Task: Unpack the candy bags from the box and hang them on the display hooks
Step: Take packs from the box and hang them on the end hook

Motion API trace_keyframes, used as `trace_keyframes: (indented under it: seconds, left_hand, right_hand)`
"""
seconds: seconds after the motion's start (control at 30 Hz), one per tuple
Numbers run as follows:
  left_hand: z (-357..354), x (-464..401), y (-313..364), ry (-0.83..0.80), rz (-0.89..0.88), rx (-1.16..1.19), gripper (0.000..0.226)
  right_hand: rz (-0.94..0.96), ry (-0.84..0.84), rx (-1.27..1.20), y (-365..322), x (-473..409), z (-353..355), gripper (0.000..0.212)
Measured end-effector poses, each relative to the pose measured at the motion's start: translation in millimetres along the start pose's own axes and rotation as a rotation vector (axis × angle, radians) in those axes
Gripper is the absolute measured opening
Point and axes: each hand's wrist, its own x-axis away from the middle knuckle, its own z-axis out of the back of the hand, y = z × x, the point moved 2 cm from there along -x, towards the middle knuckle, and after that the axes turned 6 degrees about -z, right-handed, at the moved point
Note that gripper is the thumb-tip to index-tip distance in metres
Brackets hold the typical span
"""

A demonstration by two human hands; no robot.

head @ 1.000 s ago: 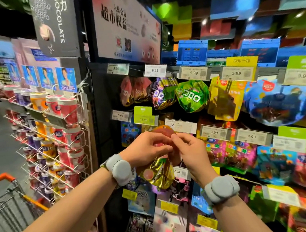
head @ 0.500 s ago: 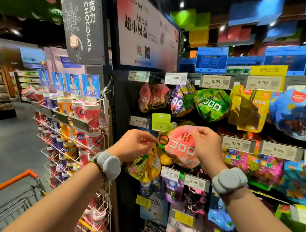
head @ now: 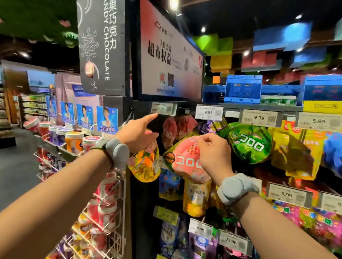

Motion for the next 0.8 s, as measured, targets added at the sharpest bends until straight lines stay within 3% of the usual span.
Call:
trace_keyframes:
  seconds: [0.4,0.5,0.6,0.8]
  left_hand:
    - [-6.0,-78.8,-12.8,-0.073,-0.049,-0.236,0.07]
    - [-9.0,-85.0,-13.3,0.02,-0.068,-0.3,0.06]
    - [-6.3,-91.7,-14.9,0.088,-0.127,-0.303,0.034]
    - [25.0,-109.2,-7.2,-0.079,-0.253,-0.384,0.032]
  right_hand:
    - [0.042,0.054,0.067,-7.6,-41.2,-50.2,0.028]
    - [0.044,0.078,0.104,-6.5,-44.9,-56.1,0.027]
    - [0.048,0.075,0.12,-5.5,-47.0,-62.1,0.026]
    - [0.077,0.116,0.047,-14.6,-51.0,-66.7,0.025]
